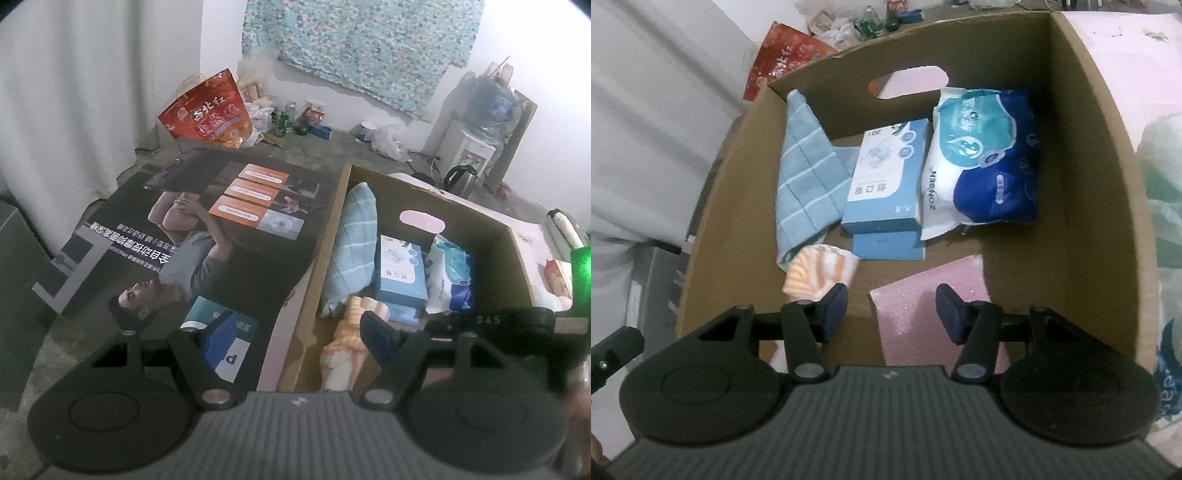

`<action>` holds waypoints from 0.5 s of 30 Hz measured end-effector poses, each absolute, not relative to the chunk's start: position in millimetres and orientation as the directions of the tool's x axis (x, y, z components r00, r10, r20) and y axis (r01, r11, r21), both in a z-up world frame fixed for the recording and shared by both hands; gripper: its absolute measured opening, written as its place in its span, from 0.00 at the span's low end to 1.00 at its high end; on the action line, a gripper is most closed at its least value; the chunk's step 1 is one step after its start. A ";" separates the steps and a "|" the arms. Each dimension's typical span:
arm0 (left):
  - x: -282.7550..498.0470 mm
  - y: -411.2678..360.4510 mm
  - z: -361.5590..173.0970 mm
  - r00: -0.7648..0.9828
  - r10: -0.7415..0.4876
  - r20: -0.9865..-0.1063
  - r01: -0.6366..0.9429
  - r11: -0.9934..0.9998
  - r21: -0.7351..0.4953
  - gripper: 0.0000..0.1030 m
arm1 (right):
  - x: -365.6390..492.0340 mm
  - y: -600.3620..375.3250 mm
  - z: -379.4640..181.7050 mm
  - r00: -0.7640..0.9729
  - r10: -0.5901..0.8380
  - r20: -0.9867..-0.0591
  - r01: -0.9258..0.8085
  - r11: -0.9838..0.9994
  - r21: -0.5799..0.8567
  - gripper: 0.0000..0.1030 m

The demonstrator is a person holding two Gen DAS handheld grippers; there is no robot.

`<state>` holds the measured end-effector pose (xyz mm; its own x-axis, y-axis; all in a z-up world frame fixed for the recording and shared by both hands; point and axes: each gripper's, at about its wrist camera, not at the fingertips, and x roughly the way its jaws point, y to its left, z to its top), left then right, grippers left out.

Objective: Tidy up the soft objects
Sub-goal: 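Lower the pink mesh pad into the box and open the right tool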

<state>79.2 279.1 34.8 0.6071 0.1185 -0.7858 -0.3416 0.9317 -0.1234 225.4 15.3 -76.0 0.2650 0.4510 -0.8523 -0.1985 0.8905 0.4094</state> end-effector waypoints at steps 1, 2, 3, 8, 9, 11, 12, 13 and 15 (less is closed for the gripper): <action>78.2 278.8 35.2 0.609 0.117 -0.784 -0.342 0.931 -0.126 0.73 | 225.5 16.5 -77.4 0.264 0.436 -0.860 -0.193 0.898 0.396 0.52; 77.1 279.0 35.5 0.611 0.116 -0.783 -0.342 0.931 -0.129 0.73 | 225.3 16.9 -78.7 0.265 0.419 -0.868 -0.186 0.906 0.381 0.52; 76.9 279.1 35.5 0.610 0.116 -0.784 -0.342 0.931 -0.128 0.73 | 225.2 17.0 -79.8 0.268 0.407 -0.873 -0.175 0.912 0.371 0.54; 76.4 279.2 36.1 0.612 0.114 -0.783 -0.340 0.931 -0.131 0.73 | 225.3 14.9 -81.4 0.284 0.360 -0.889 -0.144 0.932 0.332 0.71; 75.4 279.2 36.2 0.614 0.113 -0.781 -0.340 0.931 -0.132 0.73 | 226.2 15.3 -84.4 0.264 0.360 -0.895 -0.141 0.932 0.334 0.73; 70.3 277.5 36.7 0.619 0.111 -0.777 -0.339 0.931 -0.137 0.73 | 226.7 16.2 -91.3 0.232 0.358 -0.905 -0.114 0.933 0.340 0.74; 68.7 276.5 36.8 0.622 0.110 -0.775 -0.338 0.931 -0.139 0.73 | 226.5 16.3 -94.9 0.219 0.365 -0.905 -0.094 0.931 0.353 0.74; 66.5 275.5 37.0 0.625 0.107 -0.773 -0.336 0.931 -0.143 0.73 | 225.6 16.8 -98.1 0.203 0.377 -0.904 -0.075 0.926 0.369 0.74; 62.3 274.4 36.8 0.629 0.103 -0.771 -0.336 0.930 -0.149 0.73 | 222.2 20.1 -104.6 0.179 0.399 -0.899 -0.035 0.916 0.400 0.74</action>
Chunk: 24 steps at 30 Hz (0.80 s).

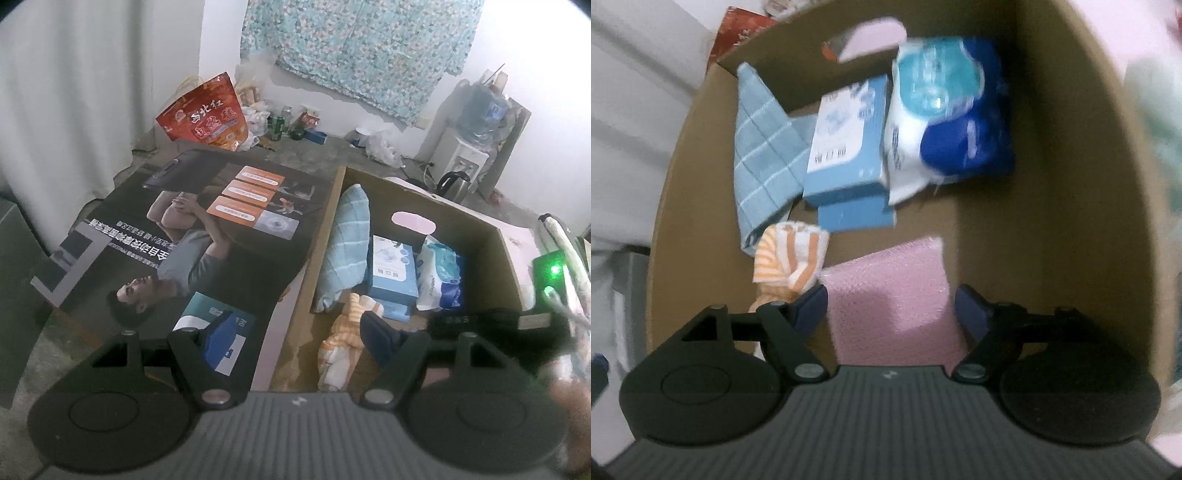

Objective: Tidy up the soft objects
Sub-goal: 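Lower the pink mesh pad into the box and open the right tool, then move both tools back over the items on the bed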

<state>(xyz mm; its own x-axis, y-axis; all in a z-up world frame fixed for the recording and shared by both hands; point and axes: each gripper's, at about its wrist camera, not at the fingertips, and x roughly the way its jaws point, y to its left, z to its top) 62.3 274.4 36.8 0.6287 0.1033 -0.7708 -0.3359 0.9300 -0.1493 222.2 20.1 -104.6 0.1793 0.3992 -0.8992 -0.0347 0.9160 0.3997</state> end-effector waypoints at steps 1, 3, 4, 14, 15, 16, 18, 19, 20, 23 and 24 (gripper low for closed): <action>59.3 274.7 36.6 0.629 0.102 -0.770 -0.337 0.929 -0.152 0.73 | 219.9 23.3 -107.4 0.171 0.407 -0.897 -0.023 0.912 0.409 0.74; 56.1 274.4 35.9 0.629 0.101 -0.771 -0.343 0.926 -0.158 0.73 | 214.5 30.2 -111.3 0.164 0.418 -0.893 -0.016 0.907 0.422 0.74; 54.4 274.5 35.6 0.629 0.100 -0.771 -0.345 0.925 -0.161 0.73 | 212.6 32.2 -112.7 0.160 0.424 -0.891 -0.013 0.904 0.428 0.74; 36.9 271.6 36.8 0.652 0.105 -0.751 -0.362 0.913 -0.187 0.74 | 214.5 17.2 -110.6 0.174 0.540 -0.824 0.033 0.833 0.553 0.76; 35.3 269.8 37.7 0.656 0.104 -0.747 -0.362 0.913 -0.191 0.74 | 215.8 12.1 -105.3 0.186 0.552 -0.813 0.029 0.824 0.567 0.76; 33.8 267.9 38.9 0.661 0.104 -0.743 -0.359 0.913 -0.192 0.74 | 218.1 6.4 -100.4 0.193 0.569 -0.799 0.023 0.812 0.584 0.76; 30.5 262.7 42.3 0.672 0.105 -0.733 -0.352 0.916 -0.191 0.74 | 220.8 -3.9 -85.5 0.208 0.610 -0.765 -0.003 0.782 0.623 0.76; 28.4 259.1 44.8 0.679 0.107 -0.726 -0.347 0.918 -0.190 0.74 | 221.5 -9.7 -76.2 0.221 0.630 -0.744 -0.023 0.766 0.642 0.76; 26.7 256.2 47.0 0.686 0.106 -0.720 -0.343 0.920 -0.190 0.75 | 221.8 -15.2 -67.6 0.234 0.648 -0.725 -0.043 0.752 0.658 0.76; 20.8 242.4 54.2 0.713 0.096 -0.695 -0.313 0.930 -0.193 0.81 | 219.8 -37.5 -34.0 0.284 0.701 -0.655 -0.134 0.705 0.697 0.78; 18.6 237.0 56.8 0.722 0.091 -0.686 -0.301 0.934 -0.194 0.83 | 217.4 -47.5 -21.7 0.302 0.716 -0.629 -0.170 0.690 0.704 0.79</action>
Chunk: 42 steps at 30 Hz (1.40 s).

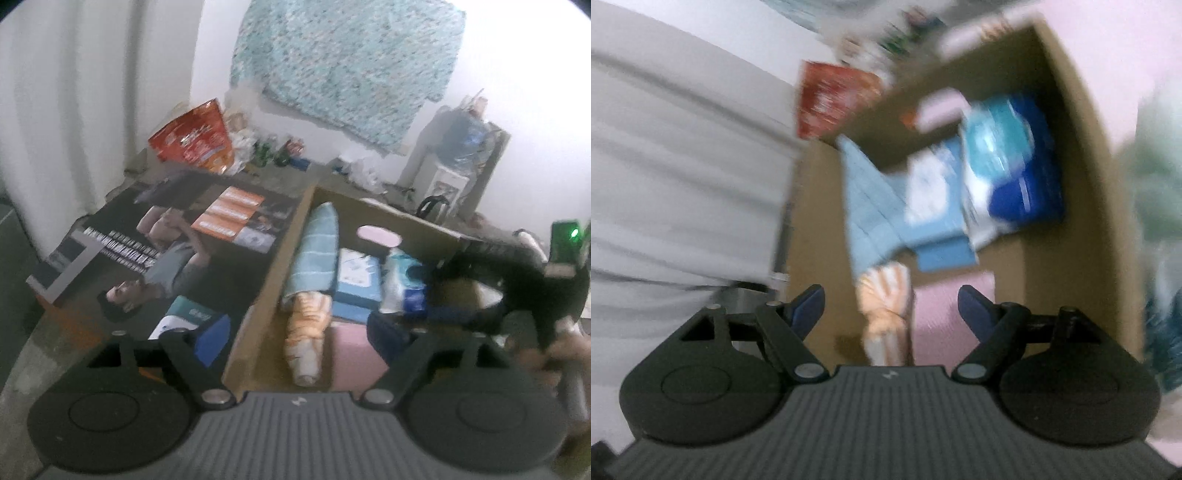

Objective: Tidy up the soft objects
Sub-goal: 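Move both tools back over the items on the bed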

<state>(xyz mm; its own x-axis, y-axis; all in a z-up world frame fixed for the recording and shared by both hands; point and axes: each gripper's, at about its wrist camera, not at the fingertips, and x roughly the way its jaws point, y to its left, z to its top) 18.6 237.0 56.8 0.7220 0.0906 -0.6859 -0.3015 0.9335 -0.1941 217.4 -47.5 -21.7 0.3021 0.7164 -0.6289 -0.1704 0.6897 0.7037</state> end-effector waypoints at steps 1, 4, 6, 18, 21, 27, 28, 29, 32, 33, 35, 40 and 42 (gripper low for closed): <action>16.7 231.4 59.0 0.730 0.084 -0.678 -0.289 0.937 -0.195 0.83 | 215.5 -56.7 -12.6 0.317 0.726 -0.611 -0.197 0.680 0.706 0.79; 10.6 212.3 64.5 0.752 0.067 -0.656 -0.252 0.948 -0.192 0.85 | 208.3 -92.6 13.5 0.365 0.745 -0.558 -0.278 0.660 0.698 0.82; 6.8 199.5 66.2 0.762 0.055 -0.645 -0.231 0.954 -0.191 0.86 | 200.2 -123.3 26.9 0.408 0.740 -0.535 -0.318 0.664 0.677 0.82; 6.9 107.9 51.9 0.782 -0.160 -0.603 -0.014 0.962 -0.273 0.88 | 114.4 -361.2 35.9 0.730 0.486 -0.481 -0.207 0.828 0.522 0.83; 17.3 74.1 43.4 0.759 -0.224 -0.611 0.064 0.960 -0.272 0.88 | 82.2 -410.1 23.8 0.785 0.378 -0.490 -0.117 0.868 0.482 0.83; 37.4 6.2 24.3 0.695 -0.327 -0.640 0.204 0.944 -0.261 0.89 | 34.6 -461.0 -23.7 0.800 0.291 -0.526 0.025 0.858 0.513 0.83; 40.7 -4.2 20.6 0.681 -0.339 -0.649 0.223 0.940 -0.258 0.89 | 31.4 -462.9 -30.6 0.795 0.289 -0.534 0.037 0.855 0.518 0.83; 43.5 -14.6 17.3 0.668 -0.348 -0.658 0.241 0.938 -0.250 0.89 | 29.8 -465.5 -37.5 0.789 0.290 -0.541 0.044 0.852 0.522 0.83; 52.8 -43.1 8.4 0.636 -0.352 -0.687 0.291 0.934 -0.209 0.89 | 26.9 -470.2 -52.6 0.780 0.306 -0.547 0.048 0.841 0.538 0.83; 55.9 -51.2 6.7 0.630 -0.347 -0.695 0.303 0.934 -0.192 0.89 | 30.4 -468.8 -53.9 0.779 0.311 -0.545 0.042 0.841 0.540 0.83; 59.9 -61.1 5.1 0.628 -0.343 -0.699 0.322 0.932 -0.168 0.89 | 35.1 -463.5 -52.6 0.781 0.324 -0.534 0.029 0.835 0.549 0.83; 77.3 -85.0 11.6 0.629 -0.318 -0.709 0.357 0.929 -0.100 0.89 | 47.6 -453.1 -45.1 0.779 0.362 -0.512 -0.023 0.832 0.554 0.83; 89.5 -96.3 17.5 0.635 -0.312 -0.707 0.384 0.921 -0.062 0.89 | 55.8 -449.1 -44.7 0.775 0.373 -0.510 -0.041 0.835 0.549 0.83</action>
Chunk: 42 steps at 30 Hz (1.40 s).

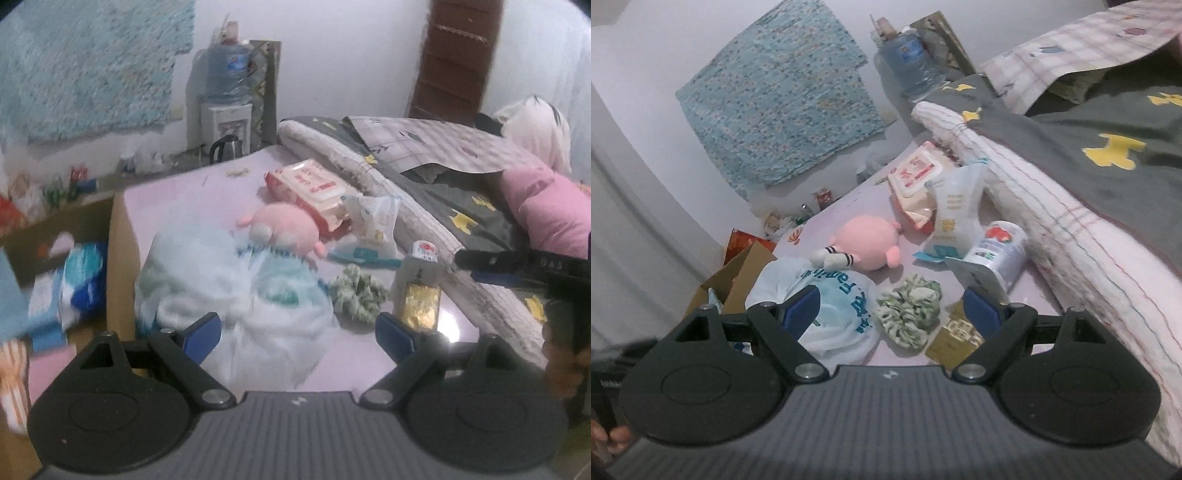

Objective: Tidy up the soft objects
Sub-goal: 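Move both tools back over the items on the bed, then grasp the pink plush toy with the left tool while the right tool grasps the white snack bag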

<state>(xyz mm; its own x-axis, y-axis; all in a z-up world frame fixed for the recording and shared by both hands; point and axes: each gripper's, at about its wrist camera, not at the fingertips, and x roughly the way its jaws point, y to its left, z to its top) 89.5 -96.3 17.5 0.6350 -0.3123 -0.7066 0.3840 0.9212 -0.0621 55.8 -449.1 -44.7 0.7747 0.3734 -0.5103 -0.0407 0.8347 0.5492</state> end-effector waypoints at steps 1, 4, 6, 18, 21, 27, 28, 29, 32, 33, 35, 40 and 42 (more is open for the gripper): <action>97.2 -102.6 20.4 0.634 -0.313 -0.707 0.401 0.915 -0.045 0.89 | 60.7 -447.2 -45.0 0.773 0.378 -0.509 -0.051 0.837 0.545 0.83; 124.2 -123.5 25.3 0.626 -0.296 -0.722 0.455 0.890 0.030 0.90 | 75.7 -443.8 -43.5 0.770 0.382 -0.510 -0.075 0.849 0.523 0.83; 143.0 -138.8 25.9 0.627 -0.267 -0.732 0.485 0.869 0.098 0.90 | 87.2 -442.5 -40.1 0.776 0.370 -0.512 -0.091 0.868 0.489 0.83; 281.4 -198.5 -32.1 0.476 -0.166 -0.863 0.590 0.788 0.174 0.97 | 200.3 -455.0 -61.4 0.696 0.328 -0.638 -0.062 0.913 0.402 0.82; 304.2 -207.7 -48.4 0.447 -0.158 -0.880 0.609 0.775 0.170 0.97 | 226.5 -457.6 -76.2 0.652 0.316 -0.690 -0.019 0.916 0.402 0.80; 339.4 -218.1 -76.1 0.399 -0.105 -0.911 0.602 0.779 0.173 0.97 | 260.5 -461.8 -104.9 0.568 0.306 -0.764 0.054 0.913 0.405 0.70; 344.4 -218.3 -80.3 0.380 -0.106 -0.919 0.599 0.785 0.158 0.97 | 263.3 -461.9 -108.6 0.565 0.310 -0.765 0.059 0.909 0.412 0.70; 349.5 -218.3 -84.1 0.360 -0.108 -0.927 0.594 0.792 0.138 0.97 | 264.3 -461.5 -110.0 0.563 0.310 -0.766 0.059 0.909 0.412 0.70; 358.9 -218.5 -93.7 0.323 -0.116 -0.939 0.580 0.808 0.100 0.97 | 268.0 -460.6 -113.0 0.569 0.306 -0.764 0.061 0.910 0.410 0.68; 360.4 -219.0 -94.7 0.326 -0.120 -0.938 0.575 0.812 0.096 0.97 | 268.3 -460.1 -113.3 0.573 0.298 -0.764 0.064 0.913 0.404 0.61; 362.9 -219.9 -94.6 0.326 -0.123 -0.937 0.564 0.821 0.088 0.97 | 269.7 -460.8 -114.9 0.581 0.291 -0.760 0.067 0.914 0.401 0.49; 360.2 -218.9 -90.0 0.353 -0.133 -0.926 0.553 0.828 0.092 0.89 | 264.5 -465.6 -112.3 0.617 0.298 -0.728 0.079 0.897 0.434 0.33; 358.7 -215.6 -86.5 0.370 -0.141 -0.918 0.538 0.838 0.088 0.87 | 259.8 -469.0 -108.7 0.647 0.305 -0.699 0.082 0.883 0.462 0.31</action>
